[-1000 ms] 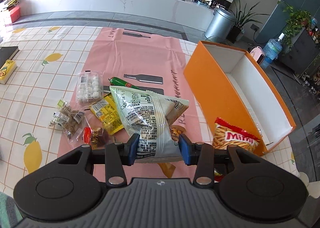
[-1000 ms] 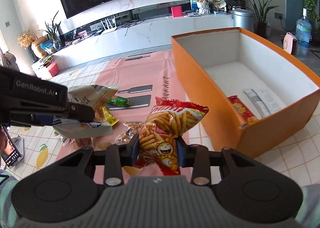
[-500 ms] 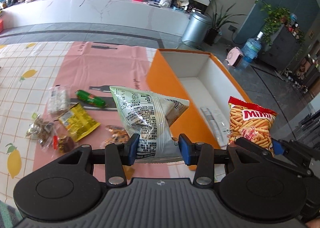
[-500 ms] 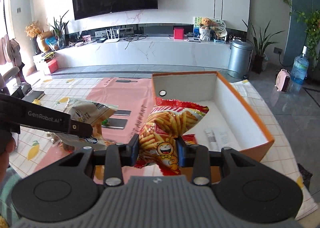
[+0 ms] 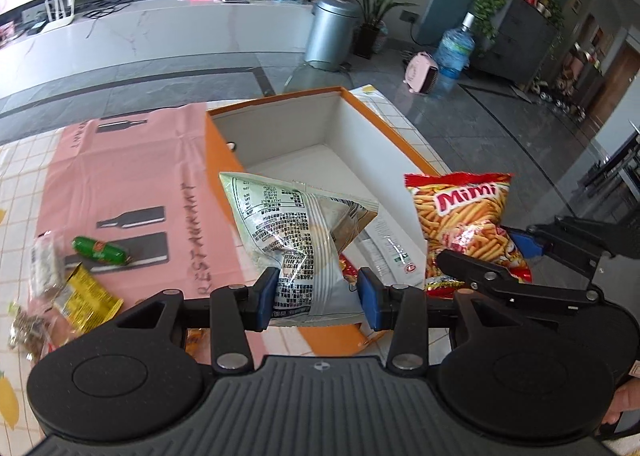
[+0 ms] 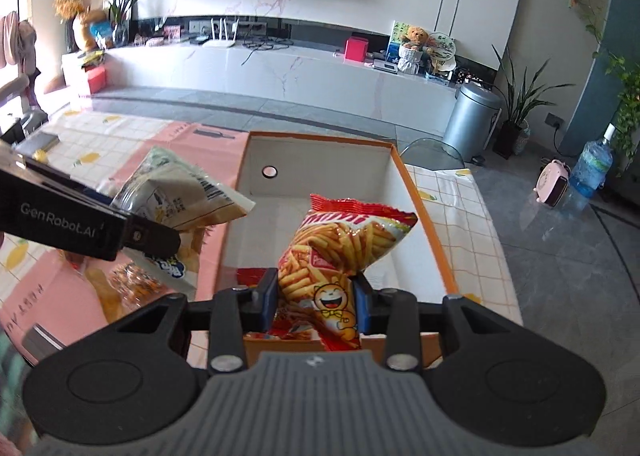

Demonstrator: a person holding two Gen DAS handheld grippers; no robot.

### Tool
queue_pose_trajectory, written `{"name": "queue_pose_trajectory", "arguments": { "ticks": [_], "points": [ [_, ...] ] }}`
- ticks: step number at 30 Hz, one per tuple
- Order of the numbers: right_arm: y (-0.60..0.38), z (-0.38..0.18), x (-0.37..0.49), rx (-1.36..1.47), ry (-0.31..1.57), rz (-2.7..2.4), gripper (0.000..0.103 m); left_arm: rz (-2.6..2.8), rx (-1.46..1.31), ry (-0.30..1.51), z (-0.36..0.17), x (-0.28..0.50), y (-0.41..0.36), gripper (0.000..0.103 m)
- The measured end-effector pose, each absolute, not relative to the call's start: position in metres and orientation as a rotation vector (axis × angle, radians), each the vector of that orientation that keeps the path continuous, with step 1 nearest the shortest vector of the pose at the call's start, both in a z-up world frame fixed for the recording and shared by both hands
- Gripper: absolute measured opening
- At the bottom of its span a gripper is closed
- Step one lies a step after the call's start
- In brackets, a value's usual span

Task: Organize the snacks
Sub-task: 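Carry both chip bags over the orange box, then lower both bags into the box and open both tools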

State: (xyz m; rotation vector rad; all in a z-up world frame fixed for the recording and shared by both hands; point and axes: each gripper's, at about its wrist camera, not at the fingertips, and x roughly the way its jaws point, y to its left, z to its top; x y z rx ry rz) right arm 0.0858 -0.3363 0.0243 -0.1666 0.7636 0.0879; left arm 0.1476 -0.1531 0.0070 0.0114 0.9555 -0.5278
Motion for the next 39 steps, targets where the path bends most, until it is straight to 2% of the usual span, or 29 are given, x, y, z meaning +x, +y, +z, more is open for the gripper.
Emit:
{"name": "queue_pose_trajectory", "arguments": {
  "ticks": [21, 33, 39],
  "points": [
    [-0.365, -0.030, 0.183, -0.342, 0.975, 0.233, 0.035, -0.574, 0.292, 0.955, -0.024, 0.200, -0.230, 0.048],
    [-0.371, -0.054, 0.213, -0.397, 1.094, 0.287, 0.035, -0.626, 0.305, 1.084, -0.060, 0.224, -0.242, 0.049],
    [-0.369, -0.067, 0.220, -0.399, 1.153, 0.308, 0.035, -0.580, 0.405, 1.097, -0.070, 0.225, -0.254, 0.049]
  ]
}}
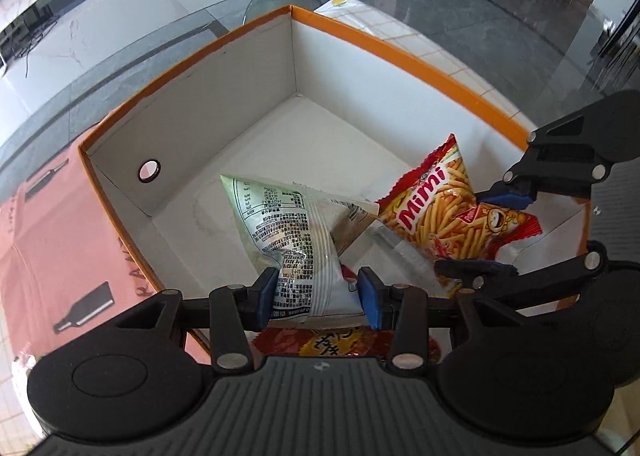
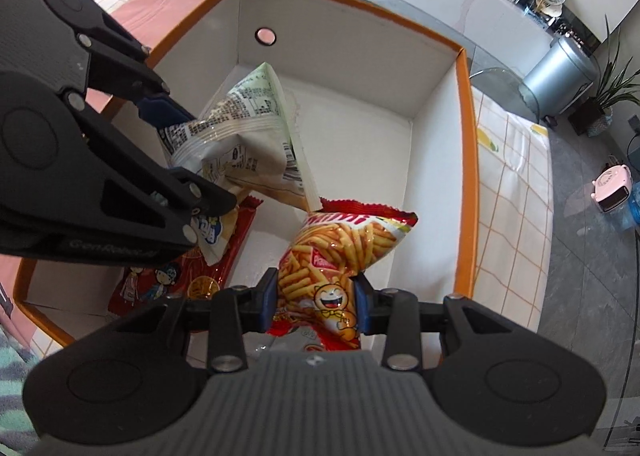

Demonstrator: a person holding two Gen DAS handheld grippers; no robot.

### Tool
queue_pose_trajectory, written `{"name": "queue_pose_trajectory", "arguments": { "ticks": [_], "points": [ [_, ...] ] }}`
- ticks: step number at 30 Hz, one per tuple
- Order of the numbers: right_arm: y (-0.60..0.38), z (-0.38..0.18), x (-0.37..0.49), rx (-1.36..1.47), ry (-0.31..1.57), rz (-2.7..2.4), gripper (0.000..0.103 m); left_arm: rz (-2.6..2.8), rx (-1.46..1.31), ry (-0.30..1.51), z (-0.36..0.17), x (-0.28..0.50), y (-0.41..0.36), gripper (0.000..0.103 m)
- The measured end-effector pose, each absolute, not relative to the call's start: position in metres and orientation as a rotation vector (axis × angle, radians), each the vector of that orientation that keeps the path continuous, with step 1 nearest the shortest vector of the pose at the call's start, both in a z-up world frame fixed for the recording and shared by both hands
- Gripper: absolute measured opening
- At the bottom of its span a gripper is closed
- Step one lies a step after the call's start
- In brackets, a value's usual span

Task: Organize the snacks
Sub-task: 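Lower both bags into the box and open both tools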

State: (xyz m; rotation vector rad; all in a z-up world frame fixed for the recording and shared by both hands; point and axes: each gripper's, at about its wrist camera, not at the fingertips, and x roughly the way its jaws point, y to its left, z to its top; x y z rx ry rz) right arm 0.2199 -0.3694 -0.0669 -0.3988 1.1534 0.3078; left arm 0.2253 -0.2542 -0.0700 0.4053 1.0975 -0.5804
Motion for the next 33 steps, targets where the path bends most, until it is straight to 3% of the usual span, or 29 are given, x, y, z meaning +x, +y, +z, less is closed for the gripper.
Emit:
{"name": "queue_pose_trajectory", "arguments": {
  "ticks": [11, 14, 16, 18, 33],
  "points": [
    [-0.364, -0.083, 0.228, -0.424, 1.243, 0.275, 0.036, -0.513, 0.461, 1.106, -0.071, 0.231, -0.261, 0.058],
    [-0.365, -0.084, 0.228, -0.418, 1.256, 0.266, 0.036, -0.509, 0.451, 1.101, -0.068, 0.232, -0.262, 0.068],
    [-0.365, -0.084, 0.227, -0.407, 1.273, 0.265, 0.043, -0.511, 0.443, 1.094, -0.066, 0.231, -0.261, 0.073],
    [-0.365, -0.084, 0.227, -0.410, 1.299, 0.267, 0.062, -0.514, 0.439, 1.087, -0.063, 0.231, -0.261, 0.076],
    [-0.365, -0.045, 0.201, -0.415, 1.306, 0.154, 0.074, -0.546, 0.369, 1.032, -0.021, 0.202, -0.240, 0.081]
  ]
}}
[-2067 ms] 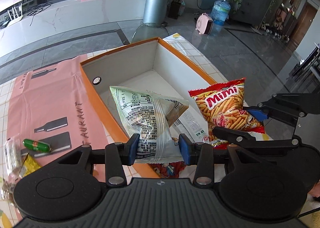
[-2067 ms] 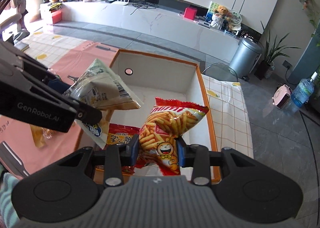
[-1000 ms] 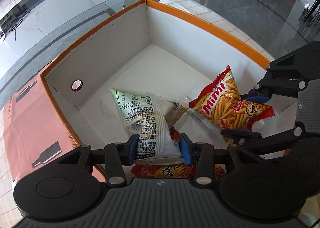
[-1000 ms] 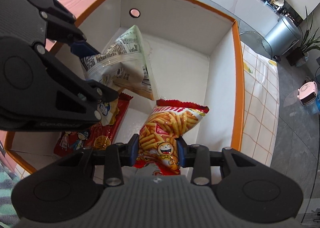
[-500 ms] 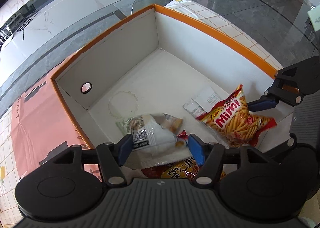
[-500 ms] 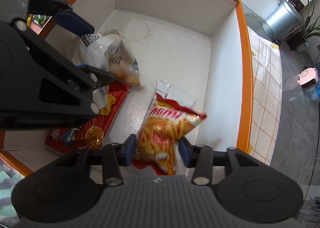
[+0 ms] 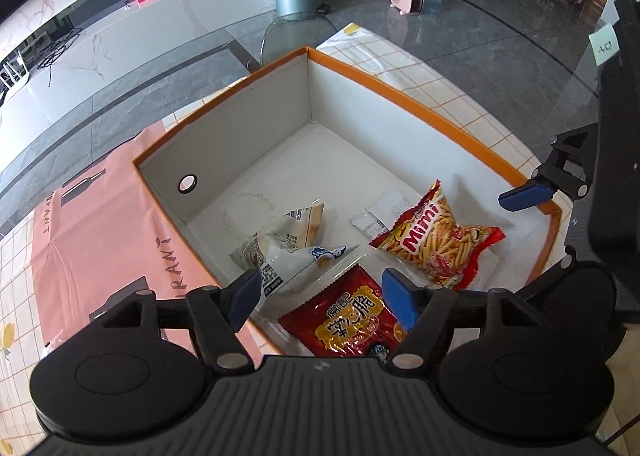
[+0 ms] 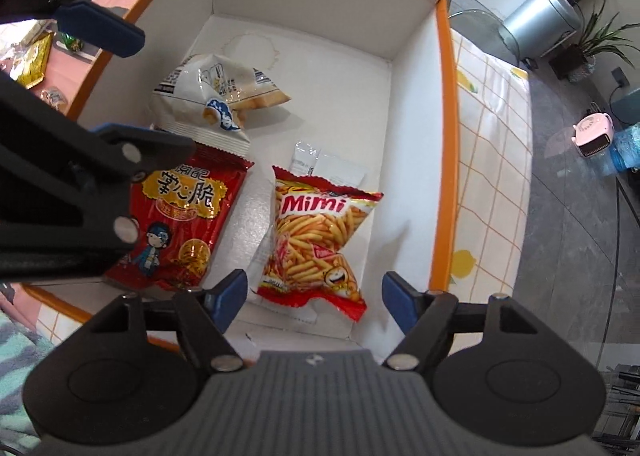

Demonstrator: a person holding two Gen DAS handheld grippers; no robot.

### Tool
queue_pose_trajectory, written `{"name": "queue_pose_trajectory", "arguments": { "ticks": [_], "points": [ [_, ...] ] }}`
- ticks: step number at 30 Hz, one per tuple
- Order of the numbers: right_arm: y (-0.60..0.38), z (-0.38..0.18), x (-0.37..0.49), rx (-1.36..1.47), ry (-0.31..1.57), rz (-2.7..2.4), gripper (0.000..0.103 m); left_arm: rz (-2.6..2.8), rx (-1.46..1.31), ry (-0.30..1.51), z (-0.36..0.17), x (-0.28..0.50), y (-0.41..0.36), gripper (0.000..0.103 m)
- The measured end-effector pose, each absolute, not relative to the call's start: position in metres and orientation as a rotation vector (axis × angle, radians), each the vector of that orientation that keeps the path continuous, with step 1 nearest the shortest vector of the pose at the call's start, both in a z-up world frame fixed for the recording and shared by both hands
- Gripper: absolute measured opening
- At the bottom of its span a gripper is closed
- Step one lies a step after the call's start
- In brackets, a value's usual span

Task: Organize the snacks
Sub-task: 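Lower both bags into the box and open both tools, then move both tools back over the snacks on the pink placemat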

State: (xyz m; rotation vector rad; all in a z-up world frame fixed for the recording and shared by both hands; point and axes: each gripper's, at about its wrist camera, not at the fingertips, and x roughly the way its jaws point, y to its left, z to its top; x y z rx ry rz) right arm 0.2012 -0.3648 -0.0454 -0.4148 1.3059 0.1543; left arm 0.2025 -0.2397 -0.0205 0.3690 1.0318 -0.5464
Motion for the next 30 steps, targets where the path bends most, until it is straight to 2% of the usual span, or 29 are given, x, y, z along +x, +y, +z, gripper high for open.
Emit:
{"name": "queue_pose_trajectory", "arguments": {
  "ticks": [9, 19, 23, 30],
  "points": [
    [-0.349, 0.002, 0.171, -0.297, 1.187, 0.074, 0.074, -0.516, 0.344, 0.970, 0.011, 0.170, -0.194, 0.081],
    [-0.290, 0.037, 0.137, -0.098, 1.023, 0.139, 0.075, -0.424, 0.268, 0.981, 0.029, 0.147, -0.104, 0.081],
    [-0.258, 0.037, 0.125, -0.047, 0.966, 0.188, 0.082, -0.371, 0.231, 1.007, 0.025, 0.144, -0.061, 0.081],
    [-0.204, 0.011, 0.115, 0.022, 0.937, 0.233, 0.082, -0.299, 0.141, 1.045, 0.015, 0.146, 0.009, 0.081]
  ]
}}
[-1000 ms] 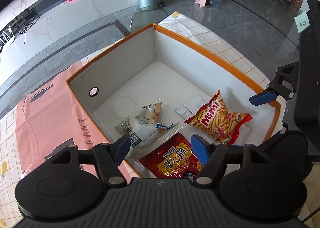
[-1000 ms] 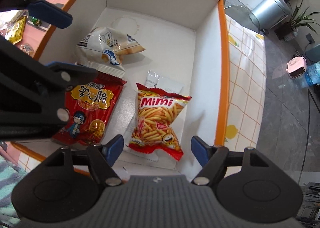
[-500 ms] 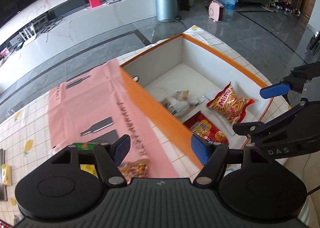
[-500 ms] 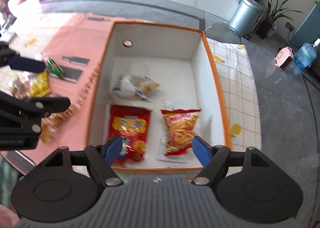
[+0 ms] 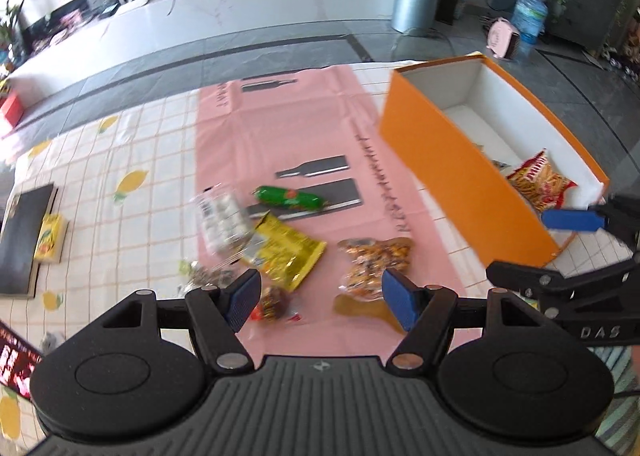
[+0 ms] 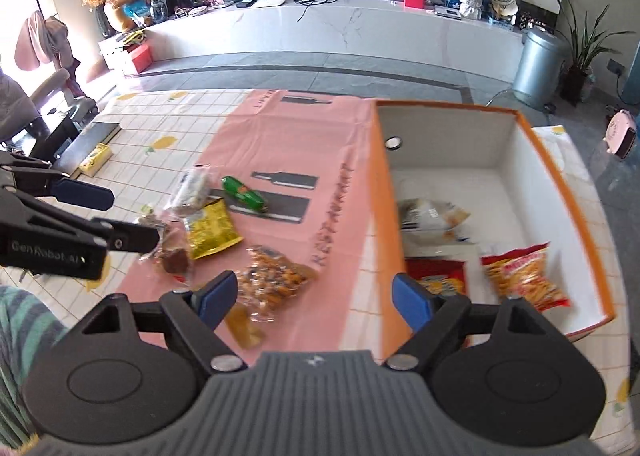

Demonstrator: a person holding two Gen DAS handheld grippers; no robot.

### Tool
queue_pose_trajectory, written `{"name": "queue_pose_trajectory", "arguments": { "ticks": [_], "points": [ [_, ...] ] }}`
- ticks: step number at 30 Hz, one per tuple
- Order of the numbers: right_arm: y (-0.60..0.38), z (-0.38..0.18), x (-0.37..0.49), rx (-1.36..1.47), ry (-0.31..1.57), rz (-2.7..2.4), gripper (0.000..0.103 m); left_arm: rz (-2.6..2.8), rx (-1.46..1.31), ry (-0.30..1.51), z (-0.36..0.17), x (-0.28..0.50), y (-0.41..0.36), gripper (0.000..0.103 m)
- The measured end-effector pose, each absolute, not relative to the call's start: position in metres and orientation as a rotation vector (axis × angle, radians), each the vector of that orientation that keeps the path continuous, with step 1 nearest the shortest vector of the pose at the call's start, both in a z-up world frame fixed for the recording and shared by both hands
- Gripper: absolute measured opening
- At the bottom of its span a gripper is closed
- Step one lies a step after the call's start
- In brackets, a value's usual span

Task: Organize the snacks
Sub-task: 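Move both tools back over the snacks on the pink placemat, then grasp the red-labelled candy bag with the left tool while the right grasps the peanut bag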

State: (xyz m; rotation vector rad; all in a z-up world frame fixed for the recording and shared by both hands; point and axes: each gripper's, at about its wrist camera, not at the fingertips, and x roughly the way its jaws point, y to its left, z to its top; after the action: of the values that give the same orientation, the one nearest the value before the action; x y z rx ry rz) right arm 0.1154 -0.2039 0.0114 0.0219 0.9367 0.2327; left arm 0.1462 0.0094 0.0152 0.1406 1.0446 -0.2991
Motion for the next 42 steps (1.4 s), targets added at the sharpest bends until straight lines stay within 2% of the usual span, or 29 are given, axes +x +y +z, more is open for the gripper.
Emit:
{"name": "queue_pose_trajectory", "arguments": {
  "ticks": [13, 16, 24, 35, 42],
  "points": [
    [-0.160, -0.074, 0.129, 0.237, 0.982, 0.140, 0.078, -0.230, -0.081, 1.097, -0.042, 0.157, 0.079, 0.081],
    [-0.151, -0.084, 0.139, 0.222, 0.987, 0.124, 0.078, -0.238, -0.099, 1.108, -0.055, 0.160, 0.076, 0.076],
    [-0.143, -0.105, 0.164, 0.182, 0.987, 0.050, 0.077, -0.245, -0.108, 1.131, -0.085, 0.172, 0.066, 0.071],
    [-0.140, -0.126, 0.173, 0.169, 0.985, 0.059, 0.078, -0.225, -0.098, 1.138, -0.109, 0.177, 0.057, 0.071],
    [-0.135, -0.131, 0.169, 0.131, 0.945, 0.089, 0.073, -0.232, -0.119, 1.122, -0.114, 0.181, 0.056, 0.070]
  ]
}}
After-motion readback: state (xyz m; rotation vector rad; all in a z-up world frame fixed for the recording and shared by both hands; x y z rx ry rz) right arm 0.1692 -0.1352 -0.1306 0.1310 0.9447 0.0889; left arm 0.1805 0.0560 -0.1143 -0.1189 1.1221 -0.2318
